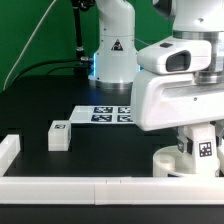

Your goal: Assemble stool

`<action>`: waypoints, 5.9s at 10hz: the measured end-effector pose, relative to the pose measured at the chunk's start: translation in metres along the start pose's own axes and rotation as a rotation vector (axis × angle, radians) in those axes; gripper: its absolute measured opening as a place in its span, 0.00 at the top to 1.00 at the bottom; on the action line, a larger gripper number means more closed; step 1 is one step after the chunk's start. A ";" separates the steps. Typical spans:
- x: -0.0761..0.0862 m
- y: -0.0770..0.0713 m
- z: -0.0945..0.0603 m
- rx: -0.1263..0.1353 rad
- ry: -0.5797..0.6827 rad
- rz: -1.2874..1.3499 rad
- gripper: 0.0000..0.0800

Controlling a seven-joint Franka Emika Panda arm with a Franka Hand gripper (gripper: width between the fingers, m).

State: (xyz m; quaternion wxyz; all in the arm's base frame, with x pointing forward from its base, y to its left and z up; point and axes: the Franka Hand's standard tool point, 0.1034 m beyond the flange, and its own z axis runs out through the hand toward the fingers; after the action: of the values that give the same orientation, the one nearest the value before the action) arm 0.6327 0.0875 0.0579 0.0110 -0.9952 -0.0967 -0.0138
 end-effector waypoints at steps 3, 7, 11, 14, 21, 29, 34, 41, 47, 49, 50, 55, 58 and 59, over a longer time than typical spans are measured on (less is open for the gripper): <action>0.003 -0.003 0.002 0.004 0.015 0.296 0.60; 0.007 -0.006 0.002 0.120 0.018 0.973 0.60; 0.007 -0.009 0.000 0.158 0.022 1.251 0.60; 0.008 -0.015 -0.001 0.190 -0.017 1.620 0.60; 0.009 -0.027 0.003 0.326 -0.032 2.336 0.60; 0.006 -0.034 0.005 0.459 0.110 2.601 0.60; 0.005 -0.035 0.006 0.446 0.113 2.554 0.29; 0.013 -0.034 -0.065 0.544 0.136 2.400 0.19; -0.005 0.001 -0.079 0.505 0.268 2.139 0.19; -0.029 0.043 -0.103 0.456 0.338 1.847 0.19; -0.031 0.056 -0.107 0.416 0.374 1.698 0.19; -0.028 0.061 -0.108 0.305 0.434 1.360 0.19; -0.057 0.111 -0.084 0.167 0.413 1.022 0.19; -0.066 0.128 -0.078 0.119 0.411 0.952 0.19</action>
Offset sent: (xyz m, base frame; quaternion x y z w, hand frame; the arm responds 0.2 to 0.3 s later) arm 0.0113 0.0039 -0.0038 0.0089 0.0158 0.3517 0.9359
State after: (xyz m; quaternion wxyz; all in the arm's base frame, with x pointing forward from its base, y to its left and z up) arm 0.5905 -0.0523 0.1317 0.0915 -0.9033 0.3700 -0.1968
